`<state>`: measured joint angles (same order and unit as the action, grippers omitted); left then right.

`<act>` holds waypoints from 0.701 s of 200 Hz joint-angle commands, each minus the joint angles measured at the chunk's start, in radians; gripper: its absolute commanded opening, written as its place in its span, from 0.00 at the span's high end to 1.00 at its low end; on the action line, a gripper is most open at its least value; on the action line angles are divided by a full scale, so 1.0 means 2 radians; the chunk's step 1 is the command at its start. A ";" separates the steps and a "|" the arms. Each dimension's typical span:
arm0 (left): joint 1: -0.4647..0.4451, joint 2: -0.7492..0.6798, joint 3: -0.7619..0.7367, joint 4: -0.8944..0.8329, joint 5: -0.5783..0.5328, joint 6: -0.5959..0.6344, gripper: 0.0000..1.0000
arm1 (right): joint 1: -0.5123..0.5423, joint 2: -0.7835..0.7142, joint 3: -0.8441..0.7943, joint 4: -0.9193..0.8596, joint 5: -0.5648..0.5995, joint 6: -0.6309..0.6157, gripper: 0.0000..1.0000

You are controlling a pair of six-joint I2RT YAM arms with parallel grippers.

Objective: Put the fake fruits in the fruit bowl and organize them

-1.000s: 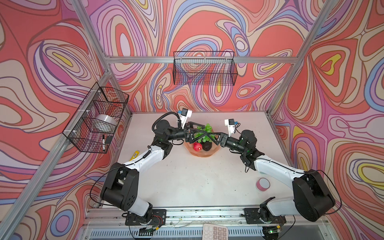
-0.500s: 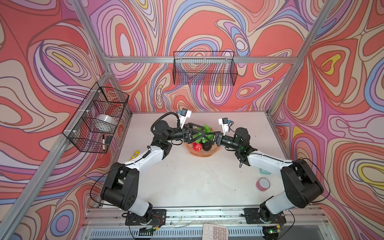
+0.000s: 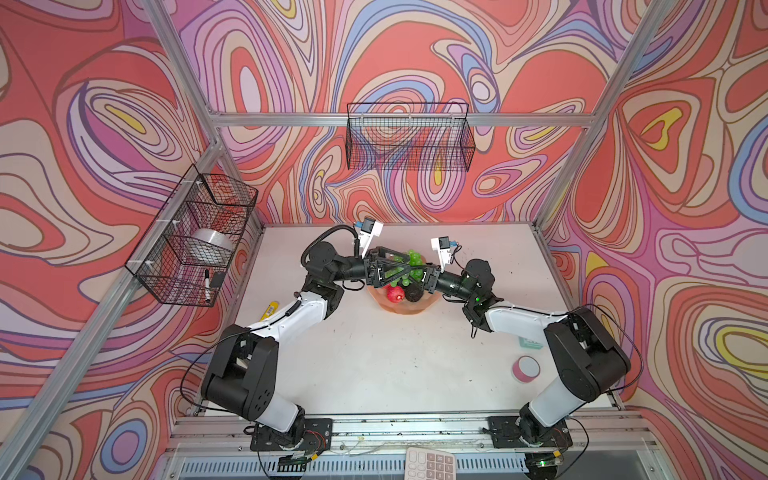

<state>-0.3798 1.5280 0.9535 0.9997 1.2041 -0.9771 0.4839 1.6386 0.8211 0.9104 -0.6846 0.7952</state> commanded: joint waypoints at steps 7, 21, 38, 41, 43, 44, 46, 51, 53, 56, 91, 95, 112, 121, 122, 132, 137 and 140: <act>-0.003 -0.006 -0.003 0.043 0.017 -0.005 0.00 | 0.001 -0.012 0.003 -0.010 0.038 0.003 0.63; -0.001 -0.007 -0.002 0.036 0.016 0.000 0.00 | 0.002 -0.019 0.001 -0.018 0.047 0.003 0.69; 0.000 -0.011 -0.002 0.020 0.016 0.013 0.00 | 0.002 -0.027 0.001 -0.035 0.057 0.001 0.75; 0.000 -0.013 -0.002 0.016 0.016 0.016 0.00 | 0.002 -0.028 0.001 -0.039 0.059 0.000 0.75; 0.000 -0.013 -0.002 0.013 0.015 0.018 0.00 | 0.002 -0.030 0.001 -0.042 0.061 -0.001 0.76; 0.000 -0.014 -0.002 0.011 0.015 0.020 0.00 | 0.002 -0.030 0.002 -0.044 0.061 -0.001 0.77; 0.000 -0.015 -0.001 0.007 0.014 0.023 0.00 | 0.002 -0.031 0.002 -0.048 0.063 -0.002 0.77; 0.001 -0.018 -0.001 -0.005 0.013 0.030 0.00 | 0.002 -0.034 0.002 -0.054 0.066 -0.004 0.78; 0.001 -0.020 -0.001 -0.010 0.013 0.035 0.00 | 0.001 -0.035 0.002 -0.056 0.066 -0.006 0.79; 0.002 -0.022 0.000 -0.019 0.012 0.041 0.00 | 0.001 -0.036 0.002 -0.059 0.068 -0.006 0.79; 0.002 -0.053 0.006 -0.150 -0.015 0.140 0.00 | 0.001 -0.044 0.004 -0.088 0.070 -0.014 0.79; 0.002 -0.058 0.005 -0.162 -0.021 0.151 0.00 | 0.001 -0.045 0.004 -0.092 0.071 -0.015 0.79; 0.002 -0.077 0.007 -0.210 -0.045 0.195 0.00 | 0.001 -0.050 0.003 -0.116 0.081 -0.020 0.79; 0.002 -0.087 0.011 -0.240 -0.059 0.217 0.00 | 0.001 -0.051 0.005 -0.141 0.093 -0.024 0.78; 0.002 -0.087 0.011 -0.244 -0.060 0.220 0.00 | 0.001 -0.052 0.006 -0.145 0.095 -0.025 0.78; 0.002 -0.098 0.016 -0.283 -0.086 0.251 0.00 | 0.001 -0.051 0.017 -0.190 0.109 -0.036 0.78; 0.002 -0.105 0.018 -0.304 -0.101 0.267 0.00 | 0.001 -0.049 0.021 -0.207 0.112 -0.040 0.77; 0.002 -0.110 0.018 -0.317 -0.115 0.279 0.00 | 0.001 -0.049 0.023 -0.215 0.113 -0.041 0.77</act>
<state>-0.3794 1.3701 0.9558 0.5934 1.1091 -0.6254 0.4858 1.5604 0.8219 0.6510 -0.5228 0.7647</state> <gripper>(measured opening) 0.994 0.269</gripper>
